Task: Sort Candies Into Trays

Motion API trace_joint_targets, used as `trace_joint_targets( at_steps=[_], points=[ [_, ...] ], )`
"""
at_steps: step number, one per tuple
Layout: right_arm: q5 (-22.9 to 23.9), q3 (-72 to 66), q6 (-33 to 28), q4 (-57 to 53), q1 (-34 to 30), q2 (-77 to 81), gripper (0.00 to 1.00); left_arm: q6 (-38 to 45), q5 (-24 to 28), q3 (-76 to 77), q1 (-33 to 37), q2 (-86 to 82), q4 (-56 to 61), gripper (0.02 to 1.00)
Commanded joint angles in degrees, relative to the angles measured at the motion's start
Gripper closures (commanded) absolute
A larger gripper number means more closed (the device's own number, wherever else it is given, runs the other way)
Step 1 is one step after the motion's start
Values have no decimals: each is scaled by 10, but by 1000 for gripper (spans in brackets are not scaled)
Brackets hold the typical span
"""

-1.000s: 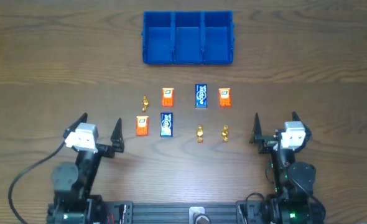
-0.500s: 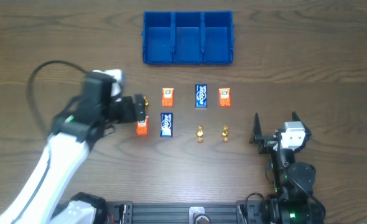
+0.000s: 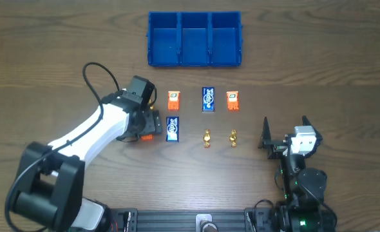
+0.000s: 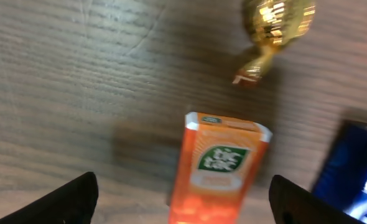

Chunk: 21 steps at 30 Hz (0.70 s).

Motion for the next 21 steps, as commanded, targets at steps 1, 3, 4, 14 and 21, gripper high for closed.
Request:
trace_joint_targets(
  at_steps=[1,3,4,14,21],
  points=[
    [-3,-2,-8,-1,4,-3,3,9,-28,8,-20,37,10,167],
    [-3,-2,-8,-1,4,-3,3,17,-30,8,-26,44,16,200],
    [-3,-2,-8,-1,4,-3,3,19,-30,8,-29,47,19,220],
    [-3,-2,-8,-2,4,-3,3,21,-30,8,-32,54,26,702],
    [-3,-2,-8,-1,4,-3,3,-16,-48,68,-34,-10,24,739]
  ],
)
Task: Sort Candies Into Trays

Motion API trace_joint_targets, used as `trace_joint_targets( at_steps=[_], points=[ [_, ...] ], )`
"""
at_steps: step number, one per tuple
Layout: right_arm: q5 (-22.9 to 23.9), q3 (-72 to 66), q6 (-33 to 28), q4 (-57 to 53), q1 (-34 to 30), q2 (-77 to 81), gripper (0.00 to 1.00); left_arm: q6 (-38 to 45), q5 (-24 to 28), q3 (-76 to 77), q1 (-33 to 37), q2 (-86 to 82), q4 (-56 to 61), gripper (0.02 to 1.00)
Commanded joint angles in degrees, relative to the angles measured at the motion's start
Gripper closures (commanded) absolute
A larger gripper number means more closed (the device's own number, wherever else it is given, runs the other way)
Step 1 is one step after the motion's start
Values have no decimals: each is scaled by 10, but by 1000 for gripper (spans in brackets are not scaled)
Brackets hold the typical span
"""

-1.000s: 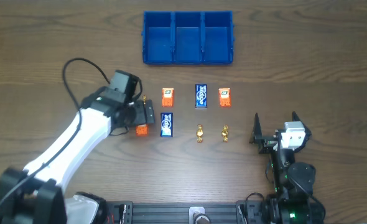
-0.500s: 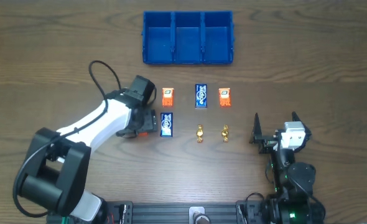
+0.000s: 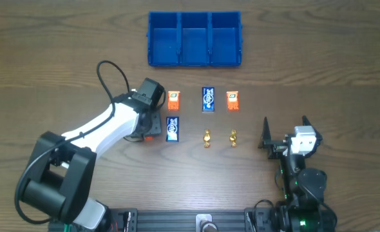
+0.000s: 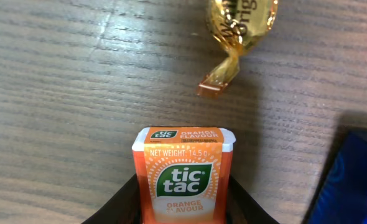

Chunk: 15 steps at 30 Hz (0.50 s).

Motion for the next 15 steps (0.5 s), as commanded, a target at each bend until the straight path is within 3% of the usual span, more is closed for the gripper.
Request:
trace_joint_targets(
  at_steps=[1,6,15],
  points=[
    [-3,-2,-8,-1,4,-3,3,-32,-38,83,-3,-54,-10,737],
    [-3,-2,-8,-1,4,-3,3,-38,-93,293,1,-8,-89,746],
    [-3,-2,-8,-1,4,-3,3,20,-87,718,50,262,-198,750]
  ],
)
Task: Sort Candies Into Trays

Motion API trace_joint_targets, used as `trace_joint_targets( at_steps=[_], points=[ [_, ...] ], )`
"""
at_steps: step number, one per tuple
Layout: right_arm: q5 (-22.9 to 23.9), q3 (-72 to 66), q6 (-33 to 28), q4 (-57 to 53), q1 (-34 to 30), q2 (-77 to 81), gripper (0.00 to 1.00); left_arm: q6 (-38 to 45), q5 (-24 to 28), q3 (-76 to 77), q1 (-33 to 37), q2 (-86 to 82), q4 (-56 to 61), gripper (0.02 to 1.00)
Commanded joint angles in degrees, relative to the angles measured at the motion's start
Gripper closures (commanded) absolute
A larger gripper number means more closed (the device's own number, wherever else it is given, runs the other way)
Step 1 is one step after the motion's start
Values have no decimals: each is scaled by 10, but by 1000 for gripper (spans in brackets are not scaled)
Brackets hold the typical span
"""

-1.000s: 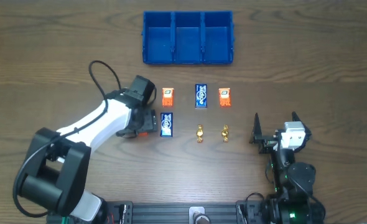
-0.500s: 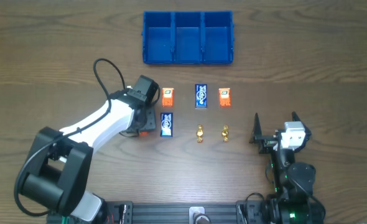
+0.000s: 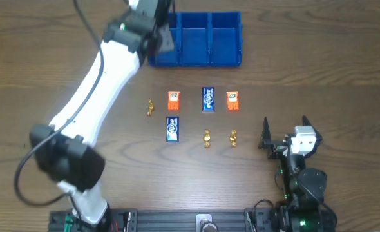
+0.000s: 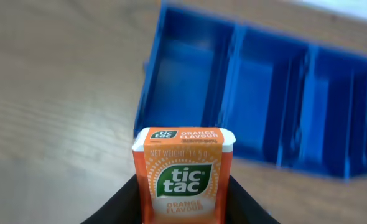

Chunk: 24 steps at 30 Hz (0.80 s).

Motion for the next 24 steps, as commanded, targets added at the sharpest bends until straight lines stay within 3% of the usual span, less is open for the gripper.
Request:
trace_joint_targets(
  at_steps=[1,11,13,15,17,20,24],
  points=[
    [-3,-2,-8,-1,4,-3,3,43,1,185,30,158,-40,748],
    [-3,-2,-8,-1,4,-3,3,107,28,270,35,268,-37,720],
    [-3,-2,-8,-1,4,-3,3,111,27,270,35,268,-41,630],
    [-3,-2,-8,-1,4,-3,3,111,27,269,35,268,-43,478],
    [-3,-2,-8,-1,4,-3,3,110,24,259,31,252,-39,200],
    [-3,-2,-8,-1,4,-3,3,108,15,184,19,180,1,112],
    [-3,-2,-8,-1,4,-3,3,65,15,-7,-17,31,53,91]
  ],
)
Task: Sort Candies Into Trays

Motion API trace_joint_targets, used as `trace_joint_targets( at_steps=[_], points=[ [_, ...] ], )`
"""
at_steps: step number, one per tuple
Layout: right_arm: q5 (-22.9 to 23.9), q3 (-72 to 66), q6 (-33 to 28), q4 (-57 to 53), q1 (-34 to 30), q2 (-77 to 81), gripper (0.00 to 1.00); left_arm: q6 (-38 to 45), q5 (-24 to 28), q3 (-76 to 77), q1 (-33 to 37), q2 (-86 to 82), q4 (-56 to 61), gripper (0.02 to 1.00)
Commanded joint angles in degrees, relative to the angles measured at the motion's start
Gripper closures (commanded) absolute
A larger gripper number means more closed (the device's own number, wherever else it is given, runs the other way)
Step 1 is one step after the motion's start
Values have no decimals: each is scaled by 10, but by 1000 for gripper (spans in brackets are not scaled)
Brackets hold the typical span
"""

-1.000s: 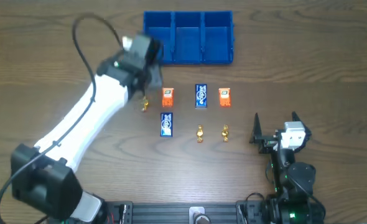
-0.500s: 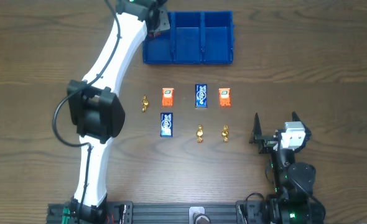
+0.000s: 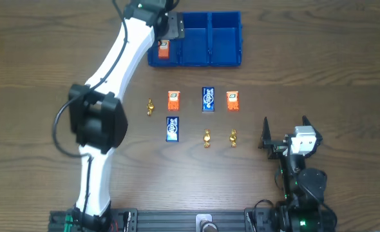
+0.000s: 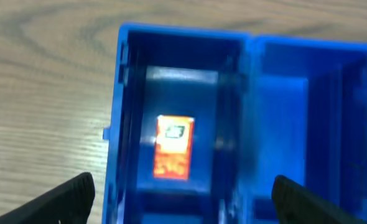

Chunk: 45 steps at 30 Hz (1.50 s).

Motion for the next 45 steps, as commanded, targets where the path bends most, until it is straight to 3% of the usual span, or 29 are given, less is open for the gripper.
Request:
trace_joint_targets(
  at_steps=[1,5,8,17,19,21,26,33,37,45],
  points=[
    [-3,-2,-8,-2,4,-3,5,-52,-5,-201,-51,-186,39,88],
    [-3,-2,-8,-2,4,-3,3,-105,-3,-410,-110,-231,123,95],
    [-3,-2,-8,-2,4,-3,3,-124,4,-469,-122,-211,167,108],
    [-3,-2,-8,-2,4,-3,3,-134,17,-482,-122,-143,184,163],
    [-3,-2,-8,-2,4,-3,3,-134,19,-482,-122,-137,184,279],
    [-3,-2,-8,-2,4,-3,3,-134,20,-482,-122,-134,184,498],
    [-3,-2,-8,-2,4,-3,3,-134,20,-483,-122,-134,184,702],
    [-3,-2,-8,-2,4,-3,3,-133,-25,-442,-112,-206,184,713],
    [-3,-2,-8,-2,4,-3,3,-90,-67,-304,-81,-229,130,720],
    [-3,-2,-8,-2,4,-3,3,-16,-10,-49,5,-85,54,713]
  ],
)
